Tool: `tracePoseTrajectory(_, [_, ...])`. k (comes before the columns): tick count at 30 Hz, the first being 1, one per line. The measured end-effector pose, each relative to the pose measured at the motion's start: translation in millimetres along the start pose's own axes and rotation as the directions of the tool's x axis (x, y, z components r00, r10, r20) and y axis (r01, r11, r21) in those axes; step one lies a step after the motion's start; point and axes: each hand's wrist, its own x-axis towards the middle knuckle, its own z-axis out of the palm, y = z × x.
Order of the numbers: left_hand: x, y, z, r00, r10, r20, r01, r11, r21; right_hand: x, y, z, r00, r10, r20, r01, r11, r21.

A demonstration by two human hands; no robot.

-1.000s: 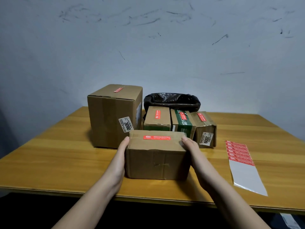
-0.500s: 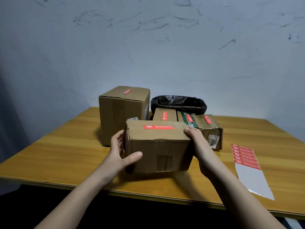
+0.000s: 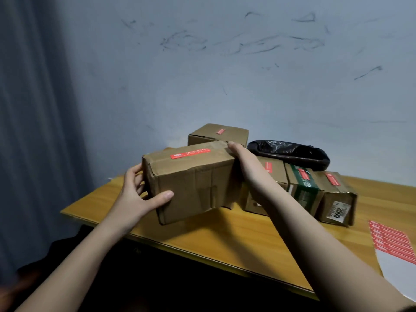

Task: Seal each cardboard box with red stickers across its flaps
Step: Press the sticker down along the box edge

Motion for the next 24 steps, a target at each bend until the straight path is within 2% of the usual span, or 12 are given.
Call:
tracePoseTrajectory(3, [-2, 0, -22, 0.994, -0.005, -0.106, 0.008, 1.000, 0.025, 13, -10, 31, 0.998, -0.006, 0.055, 0.004, 0.999, 0.037])
tracePoseTrajectory(7, [3, -6, -42, 0.964, 0.009, -0.267, 0.010, 0.997, 0.071, 29, -19, 68, 0.988, -0.087, 0.124, 0.086, 0.996, 0.016])
tracePoseTrajectory(10, [14, -16, -58, 0.927, -0.011, -0.374, 0.044, 0.996, 0.080, 39, -16, 84, 0.977, -0.198, 0.083, 0.197, 0.980, 0.009])
tracePoseTrajectory(12, [24, -20, -62, 0.905, -0.035, -0.423, 0.082, 0.992, 0.095, 48, -6, 86, 0.952, -0.303, 0.029, 0.305, 0.948, -0.096])
tracePoseTrajectory(13, [30, -22, -62, 0.895, -0.046, -0.444, 0.103, 0.989, 0.107, 52, -1, 85, 0.927, -0.376, 0.007, 0.368, 0.903, -0.221])
tracePoseTrajectory(15, [45, -28, -57, 0.876, -0.050, -0.479, 0.133, 0.981, 0.141, 59, 9, 78, 0.857, -0.515, -0.031, 0.428, 0.743, -0.515])
tracePoseTrajectory(18, [72, -39, -42, 0.865, -0.066, -0.498, 0.170, 0.971, 0.168, 69, 22, 61, 0.773, -0.626, -0.104, 0.339, 0.546, -0.766])
tracePoseTrajectory(21, [98, -54, -27, 0.852, -0.094, -0.515, 0.201, 0.967, 0.155, 79, 34, 43, 0.808, -0.582, -0.092, 0.207, 0.426, -0.881])
tracePoseTrajectory(24, [121, -65, -9, 0.838, -0.118, -0.533, 0.227, 0.963, 0.144, 86, 39, 29, 0.836, -0.544, -0.065, 0.144, 0.333, -0.932])
